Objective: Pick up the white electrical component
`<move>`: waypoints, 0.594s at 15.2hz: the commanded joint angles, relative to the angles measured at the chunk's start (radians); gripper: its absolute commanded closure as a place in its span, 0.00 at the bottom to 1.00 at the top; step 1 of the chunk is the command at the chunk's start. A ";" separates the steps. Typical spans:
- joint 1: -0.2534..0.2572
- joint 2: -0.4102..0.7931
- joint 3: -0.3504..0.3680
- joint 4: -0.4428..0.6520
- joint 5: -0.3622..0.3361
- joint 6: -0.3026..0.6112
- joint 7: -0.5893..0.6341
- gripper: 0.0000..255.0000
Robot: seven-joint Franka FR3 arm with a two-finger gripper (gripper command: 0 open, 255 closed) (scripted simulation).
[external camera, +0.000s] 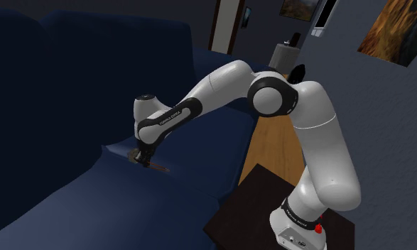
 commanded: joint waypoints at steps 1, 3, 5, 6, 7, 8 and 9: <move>0.000 0.000 0.000 0.000 0.000 0.000 0.000 1.00; 0.000 0.000 0.000 0.000 0.000 0.000 0.000 1.00; 0.000 0.000 0.000 0.000 0.000 0.000 0.000 1.00; 0.000 0.000 0.000 -0.001 0.000 0.001 0.001 1.00; 0.000 -0.010 0.001 -0.003 0.001 -0.007 0.000 1.00; -0.001 -0.020 0.001 -0.005 0.001 -0.015 0.000 1.00; -0.001 -0.029 0.002 -0.006 0.002 -0.023 0.000 1.00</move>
